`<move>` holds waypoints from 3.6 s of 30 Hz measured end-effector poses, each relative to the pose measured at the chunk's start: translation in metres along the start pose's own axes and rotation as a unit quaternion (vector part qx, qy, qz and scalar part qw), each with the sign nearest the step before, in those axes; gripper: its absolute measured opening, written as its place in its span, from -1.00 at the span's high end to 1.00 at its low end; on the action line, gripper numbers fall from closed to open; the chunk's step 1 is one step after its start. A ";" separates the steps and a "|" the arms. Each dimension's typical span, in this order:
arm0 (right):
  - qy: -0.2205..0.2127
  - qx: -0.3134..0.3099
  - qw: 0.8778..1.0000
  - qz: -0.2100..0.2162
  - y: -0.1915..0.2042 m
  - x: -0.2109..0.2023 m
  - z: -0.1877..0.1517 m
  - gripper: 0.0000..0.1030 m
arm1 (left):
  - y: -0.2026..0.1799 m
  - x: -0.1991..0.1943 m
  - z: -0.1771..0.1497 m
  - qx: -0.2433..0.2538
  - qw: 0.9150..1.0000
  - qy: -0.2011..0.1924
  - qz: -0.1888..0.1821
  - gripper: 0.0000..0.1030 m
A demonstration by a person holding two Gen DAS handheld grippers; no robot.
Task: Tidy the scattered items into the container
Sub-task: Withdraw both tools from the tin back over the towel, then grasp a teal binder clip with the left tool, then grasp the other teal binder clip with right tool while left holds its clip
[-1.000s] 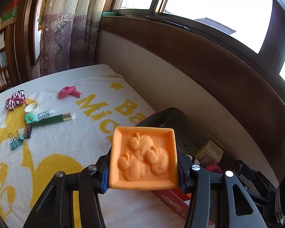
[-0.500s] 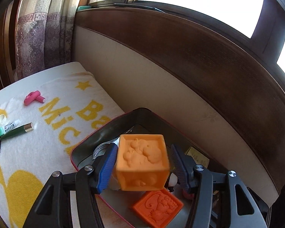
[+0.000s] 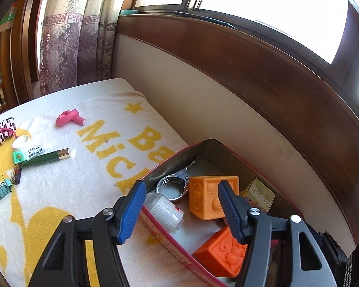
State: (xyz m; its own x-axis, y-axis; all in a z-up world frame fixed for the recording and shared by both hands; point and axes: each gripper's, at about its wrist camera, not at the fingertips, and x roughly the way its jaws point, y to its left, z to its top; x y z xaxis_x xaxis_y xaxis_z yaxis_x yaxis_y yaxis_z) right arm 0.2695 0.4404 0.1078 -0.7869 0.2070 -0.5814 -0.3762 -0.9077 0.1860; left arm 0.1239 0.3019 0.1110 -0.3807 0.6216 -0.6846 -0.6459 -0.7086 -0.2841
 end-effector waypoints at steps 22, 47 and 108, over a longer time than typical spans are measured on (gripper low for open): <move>0.023 -0.104 0.988 0.110 0.147 0.031 -0.004 -0.56 | 0.181 -0.079 -0.026 -0.117 0.983 -0.042 0.137 -0.43; 0.099 -0.124 0.972 0.175 0.210 0.102 -0.038 -0.56 | 0.297 -0.016 -0.037 -0.156 0.950 0.037 0.267 -0.37; 0.234 -0.123 0.940 0.213 0.352 0.246 -0.005 -0.02 | 0.315 -0.138 -0.114 -0.211 0.952 -0.067 0.211 0.29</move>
State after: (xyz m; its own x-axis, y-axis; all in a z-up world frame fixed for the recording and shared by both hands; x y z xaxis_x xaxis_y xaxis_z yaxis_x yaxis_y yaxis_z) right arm -0.0546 0.1698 0.0264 -0.5165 -0.3266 -0.7915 0.0956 -0.9406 0.3258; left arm 0.0483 -0.0452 0.0400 -0.6467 0.2691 -0.7137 -0.1043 -0.9581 -0.2667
